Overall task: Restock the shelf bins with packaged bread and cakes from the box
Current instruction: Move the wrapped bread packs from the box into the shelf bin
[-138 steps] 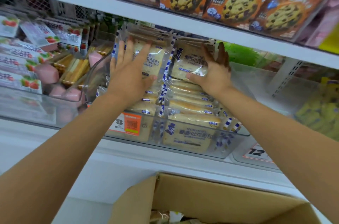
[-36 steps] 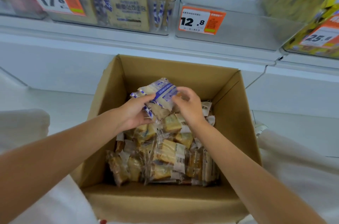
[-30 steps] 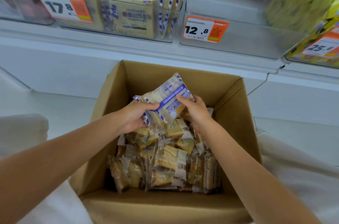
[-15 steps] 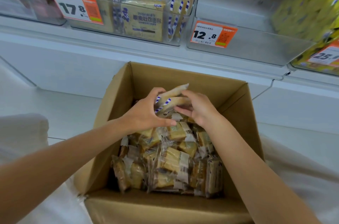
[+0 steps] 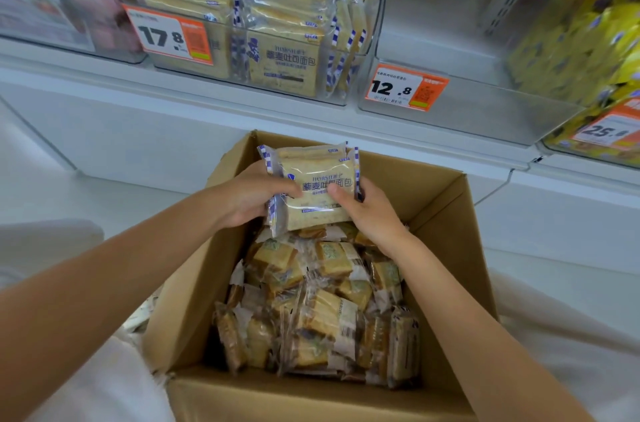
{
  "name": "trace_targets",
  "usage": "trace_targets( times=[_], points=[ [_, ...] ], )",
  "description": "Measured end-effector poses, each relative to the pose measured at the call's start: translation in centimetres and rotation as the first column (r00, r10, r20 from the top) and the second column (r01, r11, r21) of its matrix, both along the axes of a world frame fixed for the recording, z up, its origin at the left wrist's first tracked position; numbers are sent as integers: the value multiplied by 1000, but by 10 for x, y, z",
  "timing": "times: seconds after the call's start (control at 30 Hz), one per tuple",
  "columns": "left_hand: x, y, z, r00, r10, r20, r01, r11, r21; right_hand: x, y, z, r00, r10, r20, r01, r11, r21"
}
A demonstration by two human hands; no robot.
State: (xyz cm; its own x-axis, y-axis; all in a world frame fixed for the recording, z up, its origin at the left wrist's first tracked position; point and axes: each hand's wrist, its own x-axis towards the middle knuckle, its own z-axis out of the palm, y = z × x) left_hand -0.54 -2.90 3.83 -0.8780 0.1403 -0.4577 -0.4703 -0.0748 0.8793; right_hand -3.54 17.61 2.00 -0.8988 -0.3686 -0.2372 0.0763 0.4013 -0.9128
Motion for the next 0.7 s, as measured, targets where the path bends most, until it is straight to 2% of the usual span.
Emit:
trace_targets(
  times=[0.1, 0.17, 0.23, 0.3, 0.4, 0.53, 0.6, 0.63, 0.7],
  points=[
    [0, -3, 9, 1000, -26, -10, 26, 1000, 2, -3, -2, 11, 997, -32, 64, 35, 998, -51],
    [2, -1, 23, 998, 9, -66, -13, 998, -57, -6, -4, 22, 994, -76, 79, 82, 993, -87],
    [-1, -2, 36, 973, 109, -204, -147, 972, -182, -9, -11, 38, 987, -68, 146, 95, 978, -188],
    [-7, -8, 53, 909, 202, -365, -310, 912, -268, -17, -24, 58, 978, -14, 208, 69, 962, -263],
    [-25, -26, 85, 825, 180, -535, -410, 843, -348, -37, -47, 91, 992, -15, 122, 52, 953, -300],
    [-67, -60, 122, 692, 177, -700, -539, 772, -337, -81, -82, 130, 967, -253, 11, 240, 903, -356],
    [-96, -82, 131, 663, 99, -742, -606, 653, -454, -110, -99, 144, 942, -336, -12, 301, 858, -416],
    [-112, -94, 133, 670, 55, -740, -628, 573, -526, -124, -106, 151, 931, -362, -39, 312, 848, -427],
    [-144, -113, 135, 694, -7, -720, -633, 471, -615, -152, -122, 164, 905, -413, -103, 334, 840, -428]
  ],
)
